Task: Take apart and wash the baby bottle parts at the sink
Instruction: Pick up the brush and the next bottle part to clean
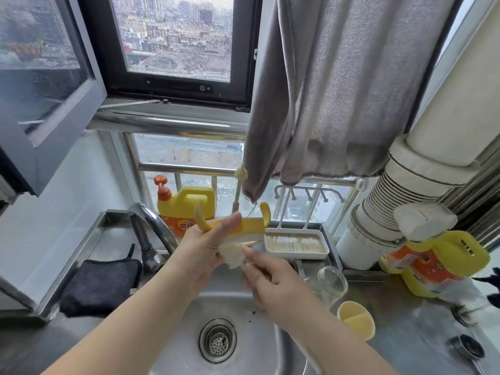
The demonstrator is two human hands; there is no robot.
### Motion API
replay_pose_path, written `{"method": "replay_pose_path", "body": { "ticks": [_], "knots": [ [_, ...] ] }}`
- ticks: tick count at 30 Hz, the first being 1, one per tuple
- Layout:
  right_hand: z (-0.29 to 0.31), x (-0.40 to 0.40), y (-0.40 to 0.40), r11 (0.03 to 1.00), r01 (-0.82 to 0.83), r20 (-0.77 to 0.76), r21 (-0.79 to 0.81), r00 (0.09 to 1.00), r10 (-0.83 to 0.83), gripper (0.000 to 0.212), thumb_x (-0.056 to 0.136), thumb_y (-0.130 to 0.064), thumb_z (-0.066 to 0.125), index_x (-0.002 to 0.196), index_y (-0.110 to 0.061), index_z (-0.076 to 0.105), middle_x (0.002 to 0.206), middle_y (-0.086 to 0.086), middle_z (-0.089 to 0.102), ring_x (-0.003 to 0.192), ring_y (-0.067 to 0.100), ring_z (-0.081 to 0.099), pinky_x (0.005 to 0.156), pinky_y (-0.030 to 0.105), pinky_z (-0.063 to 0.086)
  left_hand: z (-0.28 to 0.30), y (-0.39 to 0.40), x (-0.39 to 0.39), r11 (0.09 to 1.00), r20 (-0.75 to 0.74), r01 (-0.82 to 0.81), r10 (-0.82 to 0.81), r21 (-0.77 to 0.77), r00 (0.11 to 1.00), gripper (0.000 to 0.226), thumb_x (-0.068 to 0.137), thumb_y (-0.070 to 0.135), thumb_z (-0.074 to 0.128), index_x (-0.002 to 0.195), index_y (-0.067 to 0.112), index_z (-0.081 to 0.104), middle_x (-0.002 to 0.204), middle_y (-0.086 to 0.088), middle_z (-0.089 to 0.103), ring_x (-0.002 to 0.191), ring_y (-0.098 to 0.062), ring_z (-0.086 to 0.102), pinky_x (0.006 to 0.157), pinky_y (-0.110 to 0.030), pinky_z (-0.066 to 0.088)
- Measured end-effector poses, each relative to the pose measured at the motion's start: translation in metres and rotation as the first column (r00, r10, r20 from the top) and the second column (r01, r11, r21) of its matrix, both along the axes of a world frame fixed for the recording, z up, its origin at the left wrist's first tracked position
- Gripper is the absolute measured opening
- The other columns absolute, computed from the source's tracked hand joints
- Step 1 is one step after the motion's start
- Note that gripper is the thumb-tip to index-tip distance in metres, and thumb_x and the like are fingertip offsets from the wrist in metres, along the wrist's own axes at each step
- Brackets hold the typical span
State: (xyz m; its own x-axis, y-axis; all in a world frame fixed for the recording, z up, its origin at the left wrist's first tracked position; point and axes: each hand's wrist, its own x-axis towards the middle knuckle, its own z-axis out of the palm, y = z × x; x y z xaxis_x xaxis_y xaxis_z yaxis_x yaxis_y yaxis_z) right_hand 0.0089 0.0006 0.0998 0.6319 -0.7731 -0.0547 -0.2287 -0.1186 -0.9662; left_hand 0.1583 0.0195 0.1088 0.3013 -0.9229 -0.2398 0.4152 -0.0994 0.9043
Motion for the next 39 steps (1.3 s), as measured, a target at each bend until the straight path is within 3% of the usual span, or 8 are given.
{"method": "replay_pose_path", "body": {
  "ticks": [3, 7, 15, 19, 23, 26, 33, 39],
  "knots": [
    [0.008, -0.001, 0.001, 0.778, -0.117, 0.348, 0.617, 0.927, -0.137, 0.020, 0.099, -0.011, 0.043, 0.110, -0.017, 0.058, 0.065, -0.001, 0.049, 0.036, 0.001, 0.026, 0.031, 0.011, 0.022, 0.002, -0.001, 0.000, 0.998, -0.016, -0.022, 0.021, -0.051, 1.000, 0.037, 0.070, 0.037, 0.064, 0.094, 0.009, 0.068, 0.092, -0.015, 0.071, 0.087, -0.029, 0.067, 0.077, -0.041, 0.054],
    [0.010, -0.002, 0.004, 0.521, -0.313, 0.523, 0.794, 0.787, -0.326, 0.015, 0.086, -0.010, 0.048, 0.094, -0.011, 0.060, 0.065, 0.005, 0.048, 0.034, 0.001, 0.025, 0.026, 0.009, 0.017, -0.006, -0.004, -0.002, 0.999, -0.081, -0.012, 0.009, -0.035, 0.997, 0.062, 0.067, 0.053, 0.071, 0.105, 0.005, 0.065, 0.097, -0.017, 0.070, 0.082, -0.025, 0.070, 0.066, -0.034, 0.059],
    [0.010, -0.008, 0.004, 0.625, -0.183, 0.415, 0.759, 0.876, -0.247, 0.019, 0.087, -0.011, 0.050, 0.105, -0.015, 0.054, 0.062, 0.004, 0.050, 0.036, 0.002, 0.025, 0.028, 0.009, 0.018, -0.017, -0.003, -0.001, 0.995, -0.054, -0.064, 0.068, 0.071, 0.996, 0.147, 0.013, 0.085, 0.069, 0.144, 0.041, 0.020, 0.126, 0.001, 0.050, 0.104, -0.029, 0.061, 0.072, -0.045, 0.058],
    [0.011, -0.011, 0.000, 0.674, -0.152, 0.385, 0.723, 0.899, -0.211, 0.018, 0.097, -0.010, 0.042, 0.107, -0.016, 0.056, 0.063, 0.002, 0.049, 0.036, 0.002, 0.025, 0.028, 0.010, 0.019, -0.011, 0.003, 0.000, 0.988, 0.514, -0.145, 0.151, -0.052, 0.844, 0.080, 0.052, 0.092, 0.046, 0.127, 0.069, 0.028, 0.131, 0.018, 0.023, 0.122, -0.016, 0.035, 0.104, -0.045, 0.037],
    [0.010, -0.014, -0.003, 0.710, -0.140, 0.363, 0.691, 0.916, -0.173, 0.021, 0.098, -0.010, 0.042, 0.113, -0.016, 0.055, 0.064, 0.002, 0.050, 0.036, 0.002, 0.025, 0.028, 0.010, 0.020, -0.004, 0.004, 0.015, 0.995, 0.851, -0.014, 0.096, -0.104, 0.517, 0.030, 0.080, 0.078, 0.037, 0.091, 0.058, 0.056, 0.107, 0.028, 0.046, 0.114, -0.009, 0.042, 0.102, -0.036, 0.034],
    [0.012, -0.017, -0.004, 0.744, -0.133, 0.345, 0.655, 0.929, -0.137, 0.021, 0.098, -0.011, 0.043, 0.112, -0.018, 0.056, 0.064, 0.002, 0.050, 0.036, 0.002, 0.025, 0.029, 0.010, 0.021, 0.014, 0.008, 0.016, 0.990, 0.749, 0.128, -0.034, -0.067, 0.662, 0.014, 0.089, 0.043, 0.050, 0.091, 0.039, 0.063, 0.088, 0.017, 0.070, 0.087, 0.001, 0.062, 0.082, -0.024, 0.045],
    [0.016, -0.017, -0.005, 0.866, -0.111, 0.293, 0.487, 0.955, -0.043, 0.027, 0.099, -0.014, 0.044, 0.120, -0.022, 0.057, 0.068, 0.002, 0.050, 0.039, 0.004, 0.026, 0.033, 0.012, 0.023, 0.032, 0.011, 0.002, 0.977, 0.474, 0.212, -0.192, 0.010, 0.859, 0.024, 0.065, 0.053, 0.062, 0.089, 0.049, 0.065, 0.102, 0.008, 0.070, 0.096, -0.012, 0.066, 0.088, -0.036, 0.054],
    [0.006, -0.013, 0.000, 0.974, -0.043, 0.098, 0.225, 0.995, 0.021, 0.020, 0.099, -0.016, 0.047, 0.100, -0.024, 0.066, 0.068, 0.003, 0.050, 0.039, 0.006, 0.028, 0.036, 0.015, 0.024, 0.034, 0.004, -0.003, 0.968, 0.479, 0.240, -0.247, 0.077, 0.843, 0.042, 0.055, 0.051, 0.087, 0.089, 0.033, 0.071, 0.086, 0.000, 0.073, 0.083, -0.019, 0.069, 0.081, -0.040, 0.056]
  ]
}}
